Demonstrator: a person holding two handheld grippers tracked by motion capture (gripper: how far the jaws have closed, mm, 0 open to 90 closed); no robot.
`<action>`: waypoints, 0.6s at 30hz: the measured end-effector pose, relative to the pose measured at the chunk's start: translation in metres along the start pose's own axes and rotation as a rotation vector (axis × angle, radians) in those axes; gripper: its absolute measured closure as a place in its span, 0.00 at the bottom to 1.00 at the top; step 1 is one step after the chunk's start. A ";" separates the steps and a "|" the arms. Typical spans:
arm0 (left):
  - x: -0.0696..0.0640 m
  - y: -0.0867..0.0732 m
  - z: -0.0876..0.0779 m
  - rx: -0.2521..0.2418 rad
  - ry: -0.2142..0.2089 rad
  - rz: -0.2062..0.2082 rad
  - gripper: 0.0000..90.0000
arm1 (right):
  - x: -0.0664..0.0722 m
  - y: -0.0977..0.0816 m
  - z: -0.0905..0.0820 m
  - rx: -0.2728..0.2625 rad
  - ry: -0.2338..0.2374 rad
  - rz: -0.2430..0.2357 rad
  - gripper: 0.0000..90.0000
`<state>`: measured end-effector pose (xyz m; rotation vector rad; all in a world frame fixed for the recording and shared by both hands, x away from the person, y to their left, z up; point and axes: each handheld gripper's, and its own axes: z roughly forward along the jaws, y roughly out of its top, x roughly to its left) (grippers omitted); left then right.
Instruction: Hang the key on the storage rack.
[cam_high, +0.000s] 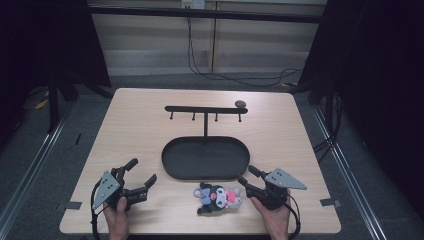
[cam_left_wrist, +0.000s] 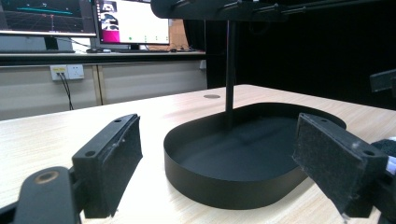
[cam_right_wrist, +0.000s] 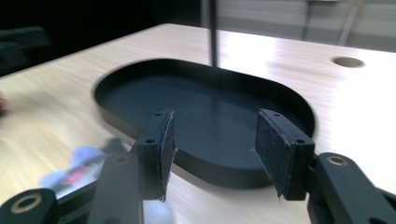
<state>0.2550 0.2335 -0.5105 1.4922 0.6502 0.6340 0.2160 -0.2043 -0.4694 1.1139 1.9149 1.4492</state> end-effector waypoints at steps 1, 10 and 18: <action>0.000 0.000 0.000 0.000 0.000 0.000 0.17 | 0.000 0.000 0.000 0.000 0.000 0.000 0.52; 0.000 0.000 0.000 0.000 0.000 0.000 0.17 | 0.010 0.019 0.007 0.081 0.058 -0.021 0.50; 0.000 0.000 0.000 -0.001 0.001 0.000 0.17 | 0.017 0.032 0.023 0.245 0.132 -0.058 0.46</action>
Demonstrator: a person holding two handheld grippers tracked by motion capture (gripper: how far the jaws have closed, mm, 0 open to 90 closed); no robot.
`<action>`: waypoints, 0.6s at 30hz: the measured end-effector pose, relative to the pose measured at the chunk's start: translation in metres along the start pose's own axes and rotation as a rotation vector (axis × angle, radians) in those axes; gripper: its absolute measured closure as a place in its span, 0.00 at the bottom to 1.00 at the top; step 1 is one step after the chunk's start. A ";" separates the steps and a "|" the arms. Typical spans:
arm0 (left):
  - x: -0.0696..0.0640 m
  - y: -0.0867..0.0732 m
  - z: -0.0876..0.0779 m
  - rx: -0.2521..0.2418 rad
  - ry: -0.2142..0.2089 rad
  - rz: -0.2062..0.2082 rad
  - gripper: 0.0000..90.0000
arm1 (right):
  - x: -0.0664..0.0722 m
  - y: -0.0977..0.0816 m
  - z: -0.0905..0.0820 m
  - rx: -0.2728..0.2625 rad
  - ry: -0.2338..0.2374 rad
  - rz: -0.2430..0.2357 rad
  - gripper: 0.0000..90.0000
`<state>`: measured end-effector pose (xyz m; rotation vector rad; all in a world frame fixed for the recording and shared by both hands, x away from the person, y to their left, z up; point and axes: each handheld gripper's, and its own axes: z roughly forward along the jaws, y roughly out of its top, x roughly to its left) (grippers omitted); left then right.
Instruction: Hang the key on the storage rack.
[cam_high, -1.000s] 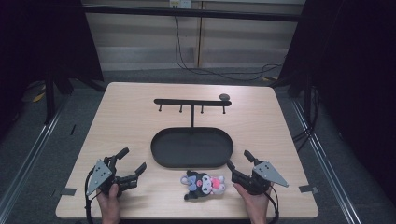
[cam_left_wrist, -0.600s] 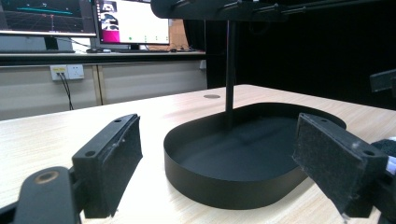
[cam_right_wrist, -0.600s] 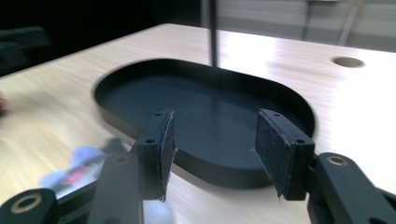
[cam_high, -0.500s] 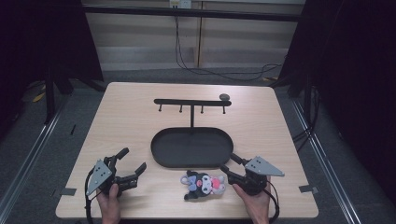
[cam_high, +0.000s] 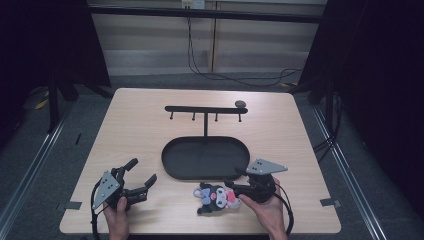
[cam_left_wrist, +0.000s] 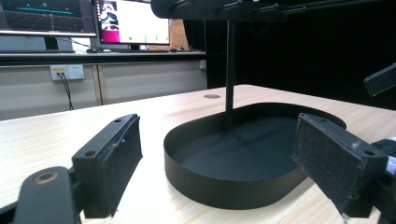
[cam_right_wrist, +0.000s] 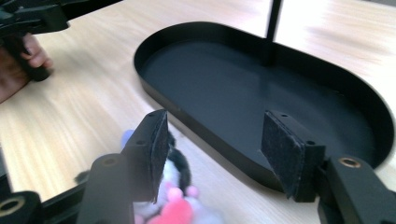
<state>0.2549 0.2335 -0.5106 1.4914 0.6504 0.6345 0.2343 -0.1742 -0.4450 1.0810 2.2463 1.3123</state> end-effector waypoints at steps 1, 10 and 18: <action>0.000 0.000 0.000 0.000 0.000 0.000 0.17 | 0.001 0.002 0.001 0.005 0.007 -0.002 0.46; 0.000 0.000 0.000 0.000 0.000 0.000 0.17 | 0.010 0.027 0.011 0.096 0.097 -0.040 0.43; 0.000 0.000 0.000 0.000 0.000 0.000 0.17 | 0.016 0.049 0.023 0.167 0.098 -0.058 0.32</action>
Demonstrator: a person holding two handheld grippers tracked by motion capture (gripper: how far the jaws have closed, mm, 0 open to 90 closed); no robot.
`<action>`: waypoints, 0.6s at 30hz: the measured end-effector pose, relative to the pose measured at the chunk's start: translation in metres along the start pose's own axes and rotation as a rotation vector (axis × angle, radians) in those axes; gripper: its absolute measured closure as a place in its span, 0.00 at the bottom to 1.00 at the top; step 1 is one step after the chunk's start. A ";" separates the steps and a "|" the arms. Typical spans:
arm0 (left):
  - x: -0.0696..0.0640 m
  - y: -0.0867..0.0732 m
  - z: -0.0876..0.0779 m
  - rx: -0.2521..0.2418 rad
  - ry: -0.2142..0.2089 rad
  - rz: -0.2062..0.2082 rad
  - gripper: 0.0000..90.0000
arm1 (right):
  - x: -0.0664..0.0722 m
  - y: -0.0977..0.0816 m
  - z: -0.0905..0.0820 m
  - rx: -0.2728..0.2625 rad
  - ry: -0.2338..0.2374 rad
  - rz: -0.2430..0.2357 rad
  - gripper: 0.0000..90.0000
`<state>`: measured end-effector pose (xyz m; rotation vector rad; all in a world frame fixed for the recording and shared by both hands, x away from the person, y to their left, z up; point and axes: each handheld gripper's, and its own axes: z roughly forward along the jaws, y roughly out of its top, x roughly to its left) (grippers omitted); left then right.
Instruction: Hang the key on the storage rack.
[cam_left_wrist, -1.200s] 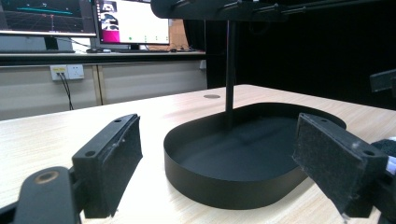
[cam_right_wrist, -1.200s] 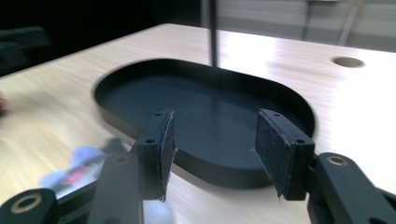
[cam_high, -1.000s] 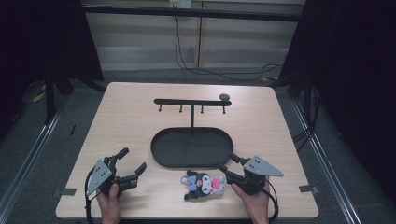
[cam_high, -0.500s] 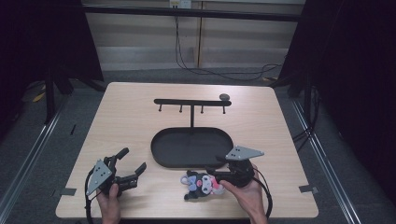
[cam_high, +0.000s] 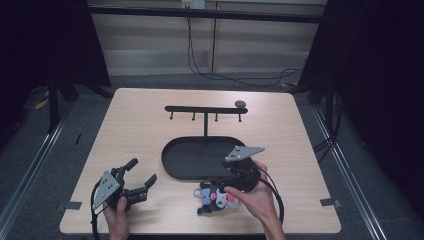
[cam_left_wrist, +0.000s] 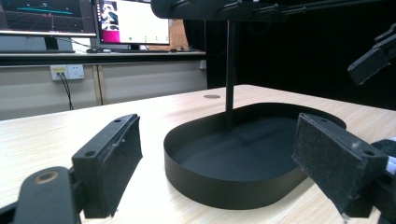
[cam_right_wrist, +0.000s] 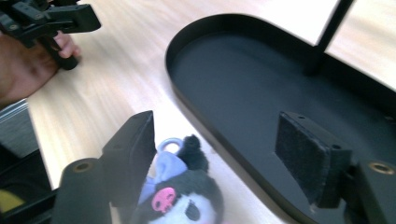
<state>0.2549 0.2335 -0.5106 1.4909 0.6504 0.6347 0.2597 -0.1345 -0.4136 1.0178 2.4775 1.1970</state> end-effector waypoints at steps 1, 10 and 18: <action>0.000 0.000 0.000 0.000 0.000 -0.001 0.17 | 0.001 0.003 0.003 0.026 0.025 -0.012 0.41; 0.000 0.000 0.000 0.000 0.000 0.000 0.17 | 0.001 0.016 0.019 0.182 0.142 -0.051 0.58; 0.000 0.000 0.000 -0.001 -0.001 0.002 0.17 | 0.009 0.024 0.044 0.354 0.183 -0.122 0.69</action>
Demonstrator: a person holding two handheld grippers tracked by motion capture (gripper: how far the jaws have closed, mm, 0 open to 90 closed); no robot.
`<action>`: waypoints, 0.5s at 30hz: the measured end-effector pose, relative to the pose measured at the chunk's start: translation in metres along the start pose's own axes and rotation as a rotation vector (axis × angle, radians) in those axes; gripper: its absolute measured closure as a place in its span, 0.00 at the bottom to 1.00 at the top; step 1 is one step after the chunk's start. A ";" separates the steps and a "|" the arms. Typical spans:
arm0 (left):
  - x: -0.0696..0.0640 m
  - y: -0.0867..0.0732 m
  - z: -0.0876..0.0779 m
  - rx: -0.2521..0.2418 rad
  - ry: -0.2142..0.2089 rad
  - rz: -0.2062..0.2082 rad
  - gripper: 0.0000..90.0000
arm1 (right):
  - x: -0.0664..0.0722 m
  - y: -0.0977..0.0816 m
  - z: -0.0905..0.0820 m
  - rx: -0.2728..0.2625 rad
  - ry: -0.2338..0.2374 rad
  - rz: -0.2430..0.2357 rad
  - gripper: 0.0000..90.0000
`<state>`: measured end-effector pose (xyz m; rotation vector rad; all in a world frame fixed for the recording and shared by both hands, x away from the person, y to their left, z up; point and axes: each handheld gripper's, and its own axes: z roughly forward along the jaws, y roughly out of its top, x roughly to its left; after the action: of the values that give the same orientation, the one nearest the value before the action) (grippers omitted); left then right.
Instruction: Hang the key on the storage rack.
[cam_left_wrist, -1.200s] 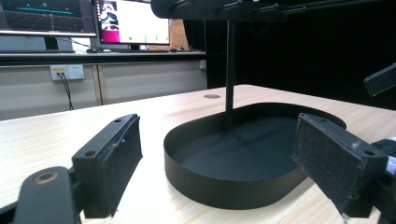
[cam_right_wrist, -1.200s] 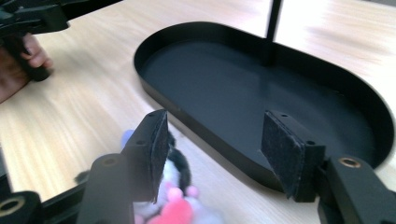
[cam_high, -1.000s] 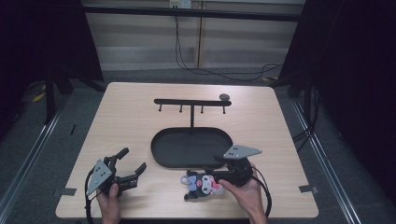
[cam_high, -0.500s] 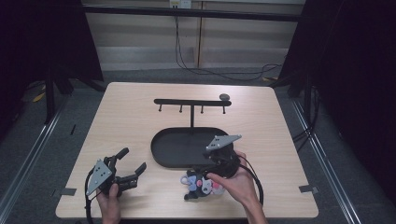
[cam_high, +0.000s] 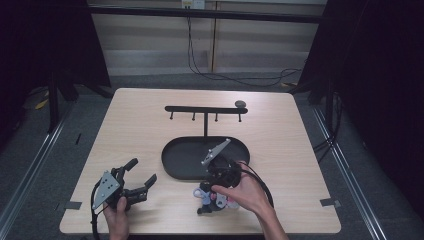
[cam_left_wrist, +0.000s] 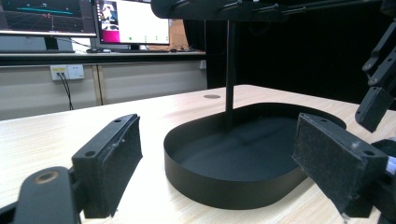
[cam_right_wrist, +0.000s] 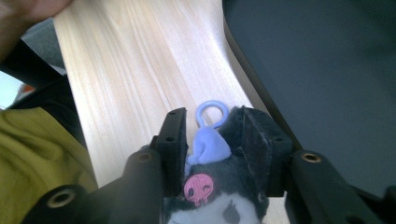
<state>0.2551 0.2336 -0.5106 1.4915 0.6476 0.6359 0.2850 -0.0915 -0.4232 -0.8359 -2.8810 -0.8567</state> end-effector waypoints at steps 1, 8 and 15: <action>0.000 0.000 0.000 0.000 0.001 0.001 0.17 | 0.000 0.002 0.001 0.008 0.007 0.001 0.70; 0.000 0.000 0.000 0.001 -0.003 0.003 0.17 | 0.002 0.021 0.014 0.155 0.027 -0.032 0.85; 0.000 0.000 0.000 0.001 -0.003 0.003 0.17 | 0.000 0.034 0.037 0.307 0.041 -0.055 0.84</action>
<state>0.2552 0.2338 -0.5105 1.4941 0.6437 0.6355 0.3063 -0.0487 -0.4373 -0.7010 -2.9034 -0.4110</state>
